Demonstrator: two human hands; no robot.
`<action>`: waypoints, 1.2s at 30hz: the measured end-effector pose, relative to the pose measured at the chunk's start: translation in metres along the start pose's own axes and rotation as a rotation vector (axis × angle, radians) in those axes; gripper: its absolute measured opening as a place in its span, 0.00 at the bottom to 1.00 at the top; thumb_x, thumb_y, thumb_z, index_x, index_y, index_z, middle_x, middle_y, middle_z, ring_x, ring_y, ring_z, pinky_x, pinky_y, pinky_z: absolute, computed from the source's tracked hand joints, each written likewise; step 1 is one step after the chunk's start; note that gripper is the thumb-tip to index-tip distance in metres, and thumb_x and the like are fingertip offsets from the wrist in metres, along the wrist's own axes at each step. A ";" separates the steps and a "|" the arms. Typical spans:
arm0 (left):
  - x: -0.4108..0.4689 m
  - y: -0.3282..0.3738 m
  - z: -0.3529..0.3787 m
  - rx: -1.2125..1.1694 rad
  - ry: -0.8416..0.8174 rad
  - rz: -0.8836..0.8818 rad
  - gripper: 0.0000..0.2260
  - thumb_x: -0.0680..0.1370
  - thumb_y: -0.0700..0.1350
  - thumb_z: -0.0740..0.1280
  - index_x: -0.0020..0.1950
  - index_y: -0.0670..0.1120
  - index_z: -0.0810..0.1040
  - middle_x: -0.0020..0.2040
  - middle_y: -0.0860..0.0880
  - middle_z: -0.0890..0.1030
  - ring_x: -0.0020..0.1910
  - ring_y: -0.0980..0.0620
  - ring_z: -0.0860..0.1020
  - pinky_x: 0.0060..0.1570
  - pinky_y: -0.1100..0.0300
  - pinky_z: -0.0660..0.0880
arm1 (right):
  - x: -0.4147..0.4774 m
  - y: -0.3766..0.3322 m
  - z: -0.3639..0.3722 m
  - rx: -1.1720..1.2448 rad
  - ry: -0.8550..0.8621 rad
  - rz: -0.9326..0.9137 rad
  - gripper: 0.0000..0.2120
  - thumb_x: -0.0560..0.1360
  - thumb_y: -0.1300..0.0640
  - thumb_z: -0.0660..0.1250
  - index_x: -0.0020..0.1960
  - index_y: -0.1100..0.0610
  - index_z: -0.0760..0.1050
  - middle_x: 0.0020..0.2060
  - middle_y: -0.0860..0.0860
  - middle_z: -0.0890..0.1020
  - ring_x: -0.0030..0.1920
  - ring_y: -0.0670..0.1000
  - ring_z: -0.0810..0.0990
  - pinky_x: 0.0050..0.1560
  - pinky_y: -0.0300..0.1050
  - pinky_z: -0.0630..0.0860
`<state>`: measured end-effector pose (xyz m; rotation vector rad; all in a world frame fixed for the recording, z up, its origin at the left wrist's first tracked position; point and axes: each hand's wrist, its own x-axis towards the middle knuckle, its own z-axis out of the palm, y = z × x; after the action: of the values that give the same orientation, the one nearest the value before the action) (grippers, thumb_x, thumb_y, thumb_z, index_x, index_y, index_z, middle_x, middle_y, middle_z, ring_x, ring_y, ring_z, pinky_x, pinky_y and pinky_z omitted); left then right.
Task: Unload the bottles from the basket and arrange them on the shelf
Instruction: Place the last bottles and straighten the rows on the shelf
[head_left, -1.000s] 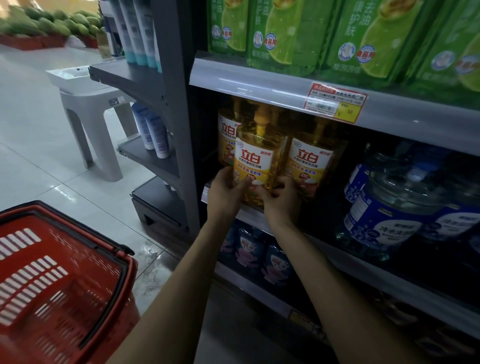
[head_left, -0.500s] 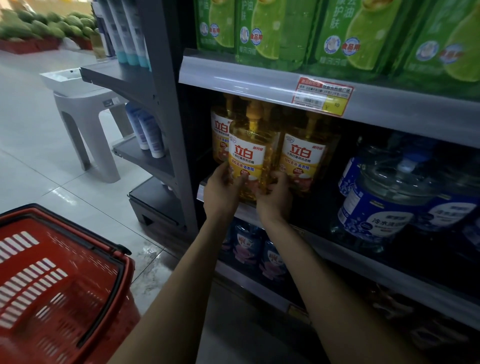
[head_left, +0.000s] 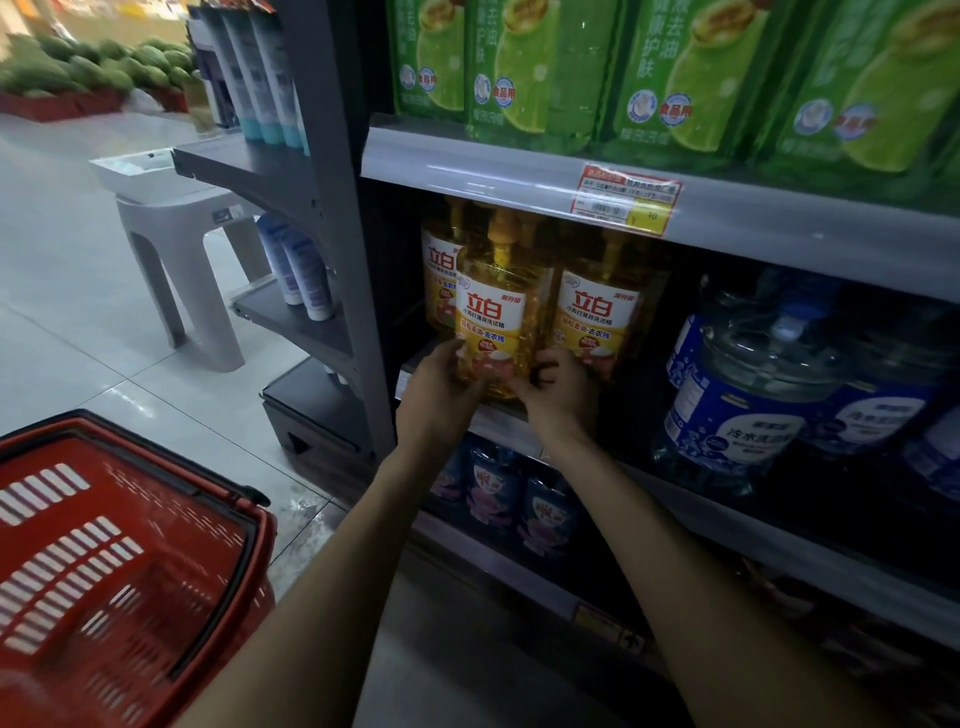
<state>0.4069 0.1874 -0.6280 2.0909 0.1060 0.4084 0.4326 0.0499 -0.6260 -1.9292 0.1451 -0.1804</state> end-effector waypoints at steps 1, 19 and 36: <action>-0.004 -0.001 -0.004 0.098 -0.020 0.029 0.25 0.77 0.55 0.72 0.72 0.52 0.73 0.61 0.52 0.83 0.56 0.55 0.81 0.55 0.48 0.80 | -0.004 -0.003 -0.007 -0.027 -0.017 -0.023 0.16 0.74 0.57 0.77 0.59 0.52 0.75 0.59 0.51 0.81 0.59 0.52 0.80 0.53 0.47 0.79; -0.106 0.084 -0.013 0.670 -0.220 0.468 0.32 0.80 0.63 0.64 0.81 0.55 0.61 0.81 0.51 0.63 0.80 0.46 0.60 0.75 0.45 0.62 | -0.115 0.013 -0.193 -0.805 -0.231 -0.394 0.37 0.77 0.39 0.69 0.81 0.46 0.58 0.79 0.52 0.56 0.79 0.56 0.58 0.75 0.53 0.64; -0.120 0.133 0.079 0.209 -0.360 0.355 0.30 0.75 0.63 0.69 0.75 0.59 0.65 0.71 0.50 0.75 0.67 0.47 0.75 0.59 0.43 0.78 | -0.103 0.044 -0.265 -0.538 -0.012 -0.090 0.36 0.75 0.51 0.75 0.78 0.51 0.63 0.73 0.54 0.71 0.72 0.57 0.71 0.67 0.50 0.72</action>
<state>0.3086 0.0245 -0.5826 2.3603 -0.4576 0.2305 0.2794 -0.1892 -0.5801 -2.4750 0.1054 -0.2037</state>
